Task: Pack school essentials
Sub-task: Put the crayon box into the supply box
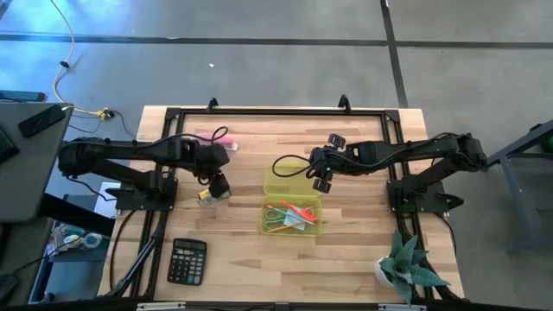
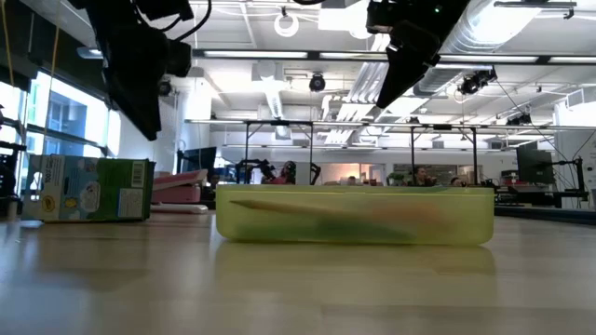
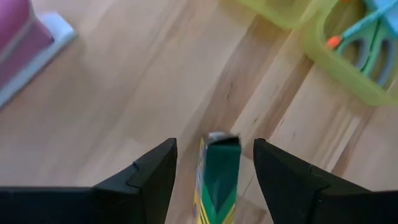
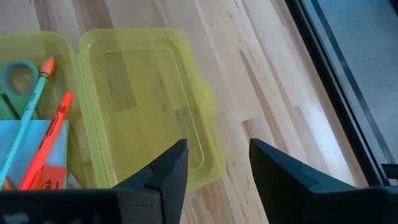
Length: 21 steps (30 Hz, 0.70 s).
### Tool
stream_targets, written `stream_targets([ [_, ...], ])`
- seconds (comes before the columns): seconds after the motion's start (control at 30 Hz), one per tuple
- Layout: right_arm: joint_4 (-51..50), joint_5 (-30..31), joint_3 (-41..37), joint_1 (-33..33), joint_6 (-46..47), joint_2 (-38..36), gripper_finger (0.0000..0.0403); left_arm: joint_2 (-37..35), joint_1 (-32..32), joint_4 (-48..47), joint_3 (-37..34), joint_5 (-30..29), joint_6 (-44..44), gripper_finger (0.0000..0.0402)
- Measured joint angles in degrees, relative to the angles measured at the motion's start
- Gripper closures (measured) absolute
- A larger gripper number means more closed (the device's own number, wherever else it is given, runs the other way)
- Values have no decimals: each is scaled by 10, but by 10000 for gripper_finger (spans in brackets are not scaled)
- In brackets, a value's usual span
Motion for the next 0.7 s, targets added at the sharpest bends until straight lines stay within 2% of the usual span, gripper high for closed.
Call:
stream_targets([
  [0.27, 0, 0, 0, 0, 0, 0, 242, 0, -37, -11, 0, 2, -15, 202],
  [0.37, 0, 0, 0, 0, 0, 0, 242, 0, -49, -27, 0, -19, -35, 202],
  [0.47, 0, 0, 0, 0, 0, 0, 242, 9, -58, -45, -1, -38, -52, 202],
  [0.7, -1, 0, 0, 0, 0, 0, 242, 39, -77, -49, -1, -36, -62, 202],
])
